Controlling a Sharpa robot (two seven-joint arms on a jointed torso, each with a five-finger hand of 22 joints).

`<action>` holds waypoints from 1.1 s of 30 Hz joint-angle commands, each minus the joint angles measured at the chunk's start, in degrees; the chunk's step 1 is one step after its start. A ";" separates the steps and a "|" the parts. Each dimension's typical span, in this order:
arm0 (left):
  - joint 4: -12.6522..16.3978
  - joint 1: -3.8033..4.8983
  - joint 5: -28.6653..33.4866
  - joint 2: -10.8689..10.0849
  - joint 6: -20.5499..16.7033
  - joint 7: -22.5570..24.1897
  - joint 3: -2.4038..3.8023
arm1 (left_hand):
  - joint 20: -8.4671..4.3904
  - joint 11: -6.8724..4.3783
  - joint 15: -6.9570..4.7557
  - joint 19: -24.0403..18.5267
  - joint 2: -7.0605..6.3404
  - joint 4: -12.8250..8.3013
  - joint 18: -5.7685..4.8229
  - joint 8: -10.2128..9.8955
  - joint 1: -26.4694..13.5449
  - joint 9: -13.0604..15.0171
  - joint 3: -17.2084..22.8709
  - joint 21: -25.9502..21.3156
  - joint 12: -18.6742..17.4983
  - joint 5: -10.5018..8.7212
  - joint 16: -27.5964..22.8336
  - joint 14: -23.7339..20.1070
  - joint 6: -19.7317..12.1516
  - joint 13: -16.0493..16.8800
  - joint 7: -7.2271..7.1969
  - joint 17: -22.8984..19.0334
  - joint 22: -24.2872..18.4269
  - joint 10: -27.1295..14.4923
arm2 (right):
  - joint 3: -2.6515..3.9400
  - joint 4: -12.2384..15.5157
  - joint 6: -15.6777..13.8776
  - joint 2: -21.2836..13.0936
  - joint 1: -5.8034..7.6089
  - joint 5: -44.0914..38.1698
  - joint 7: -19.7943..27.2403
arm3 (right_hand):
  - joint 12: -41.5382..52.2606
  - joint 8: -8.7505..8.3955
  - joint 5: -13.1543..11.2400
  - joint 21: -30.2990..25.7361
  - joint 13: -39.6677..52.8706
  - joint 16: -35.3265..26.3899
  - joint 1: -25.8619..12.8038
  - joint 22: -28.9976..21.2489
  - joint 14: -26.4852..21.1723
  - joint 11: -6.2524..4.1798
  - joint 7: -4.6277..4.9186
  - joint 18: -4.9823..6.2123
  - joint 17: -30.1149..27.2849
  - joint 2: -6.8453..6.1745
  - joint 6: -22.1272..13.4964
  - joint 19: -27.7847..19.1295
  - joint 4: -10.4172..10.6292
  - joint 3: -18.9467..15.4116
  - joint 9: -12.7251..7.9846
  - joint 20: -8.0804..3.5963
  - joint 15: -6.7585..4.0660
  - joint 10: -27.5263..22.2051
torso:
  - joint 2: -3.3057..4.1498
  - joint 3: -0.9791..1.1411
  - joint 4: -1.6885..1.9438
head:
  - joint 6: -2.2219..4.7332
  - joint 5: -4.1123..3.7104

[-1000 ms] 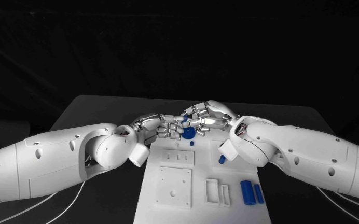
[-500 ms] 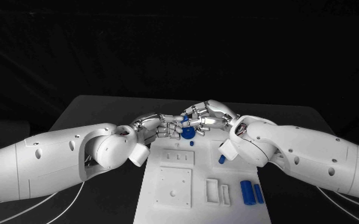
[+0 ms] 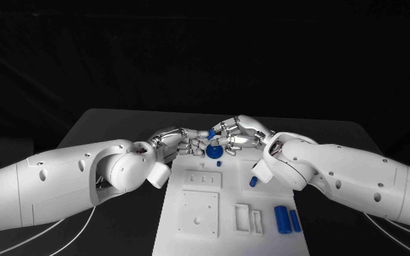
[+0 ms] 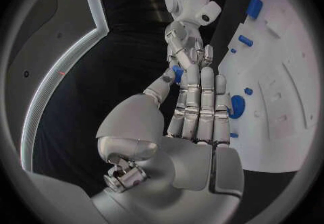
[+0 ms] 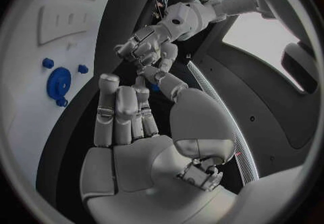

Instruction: Assemble the parts on the task board

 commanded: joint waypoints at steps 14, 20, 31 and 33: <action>0.00 0.05 -3.45 0.11 -3.02 -0.05 0.01 | -0.42 -0.25 -0.17 0.29 -0.33 -0.09 -0.43 1.03 -2.09 6.04 2.56 1.45 1.58 5.59 1.61 0.49 0.39 0.52 -0.59 -0.55 1.32 0.39 | 0.03 0.16 -0.49 0.06 -0.02 -3.40 -0.85 | 0.38 -0.35 0.21 0.25 0.07 -0.31 0.01 1.17 -0.42 -0.08 0.21 1.16 -0.05 0.53 0.84 0.17 0.05 -0.44 -0.05 -0.39 -0.05 -0.24 | 0.01 0.01 0.02 | -0.06 0.03; -0.22 0.05 -5.72 -0.11 -5.61 -1.55 0.01 | -0.56 -0.45 -0.32 0.32 -1.17 -0.14 -0.43 0.92 -2.72 7.95 3.42 2.13 2.28 9.10 2.28 0.63 0.63 0.80 -0.76 -0.74 1.34 0.55 | 0.03 -0.53 -2.26 -0.33 -0.01 -2.85 -0.81 | 0.06 -1.15 1.06 0.03 -0.10 -1.19 -1.11 1.09 -1.10 0.33 0.66 1.16 -0.62 -0.12 -0.37 -0.20 0.14 -1.07 -0.31 -0.18 0.33 -0.65 | 0.02 0.00 0.01 | -0.03 0.06; -2.51 0.11 -14.08 0.05 -9.02 -7.43 0.03 | -1.56 -1.41 -1.26 1.50 -4.10 -0.16 -0.43 0.34 -4.20 11.08 4.95 4.45 3.88 19.12 3.71 2.39 2.63 1.27 -1.56 -1.28 1.39 2.37 | 0.04 -3.63 -4.65 -1.42 0.70 -1.86 0.24 | -2.41 -4.10 2.42 -3.23 -1.27 -4.51 -1.73 0.40 -4.87 2.50 2.86 1.02 -2.09 -1.12 -5.76 -4.54 0.04 -2.79 -1.41 1.88 2.44 -4.86 | -0.05 0.05 -0.01 | -0.08 0.14; -3.08 0.13 -15.14 0.19 -9.18 -8.29 0.04 | -1.78 -1.56 -1.44 1.81 -4.37 -0.15 -0.43 0.20 -4.39 11.48 5.07 4.97 4.10 20.00 3.93 2.71 2.94 1.35 -1.67 -1.35 1.40 2.66 | 0.07 -4.38 -4.93 -1.56 1.15 -1.30 0.28 | -2.84 -4.17 2.54 -3.95 -1.66 -5.28 -1.62 0.25 -5.58 2.67 3.04 1.01 -2.60 -1.17 -5.99 -5.28 0.04 -3.01 -1.42 2.37 2.63 -5.43 | -0.06 0.06 -0.03 | -0.08 0.08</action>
